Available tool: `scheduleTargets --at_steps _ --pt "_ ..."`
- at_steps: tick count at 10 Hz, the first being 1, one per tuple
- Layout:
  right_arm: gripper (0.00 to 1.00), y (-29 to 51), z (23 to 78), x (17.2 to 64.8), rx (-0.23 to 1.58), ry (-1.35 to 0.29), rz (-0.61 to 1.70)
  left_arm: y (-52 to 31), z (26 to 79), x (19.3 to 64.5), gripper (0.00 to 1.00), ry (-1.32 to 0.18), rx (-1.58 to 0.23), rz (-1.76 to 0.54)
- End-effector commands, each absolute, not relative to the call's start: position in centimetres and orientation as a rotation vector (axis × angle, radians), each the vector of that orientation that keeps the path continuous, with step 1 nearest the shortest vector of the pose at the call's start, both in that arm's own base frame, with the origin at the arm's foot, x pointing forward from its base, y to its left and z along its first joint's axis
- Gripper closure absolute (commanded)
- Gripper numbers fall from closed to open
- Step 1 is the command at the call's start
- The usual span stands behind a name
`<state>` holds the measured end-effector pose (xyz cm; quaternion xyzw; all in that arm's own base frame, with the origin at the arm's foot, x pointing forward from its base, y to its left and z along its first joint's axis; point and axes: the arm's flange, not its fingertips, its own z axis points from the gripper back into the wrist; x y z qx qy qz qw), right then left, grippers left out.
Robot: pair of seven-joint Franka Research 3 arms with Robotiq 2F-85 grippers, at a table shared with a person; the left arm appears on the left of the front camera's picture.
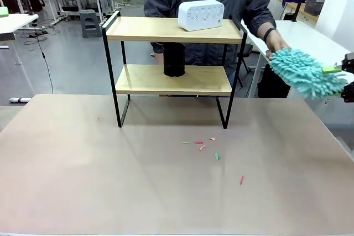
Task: Clean the shelf.
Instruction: Hand the Duster back to the human.
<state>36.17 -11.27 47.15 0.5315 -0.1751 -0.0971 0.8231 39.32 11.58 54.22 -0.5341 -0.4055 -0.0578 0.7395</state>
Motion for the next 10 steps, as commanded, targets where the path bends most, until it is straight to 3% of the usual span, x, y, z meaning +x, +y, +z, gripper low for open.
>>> scheduleTargets --at_steps 1,3,6,7,10 --pt "0.00 -8.7 48.9 34.1 1.206 -0.393 -0.131 9.2 54.7 38.2 0.00 -0.816 -1.160 -0.112" --pt "0.00 -3.8 50.3 33.7 1.295 -0.330 -0.026 2.4 51.4 40.0 0.00 -0.689 -1.204 -0.114" --pt "0.00 4.2 50.6 37.2 1.410 -0.303 0.103 -4.0 48.3 41.3 0.00 -0.493 -1.241 -0.079" --pt "0.00 -0.4 51.2 34.0 1.342 -0.322 0.042 -1.7 49.2 40.2 0.00 -0.613 -1.234 -0.138" --pt "0.00 -0.4 51.2 34.0 1.342 -0.322 0.042 -1.7 49.2 40.2 0.00 -0.613 -1.234 -0.138"
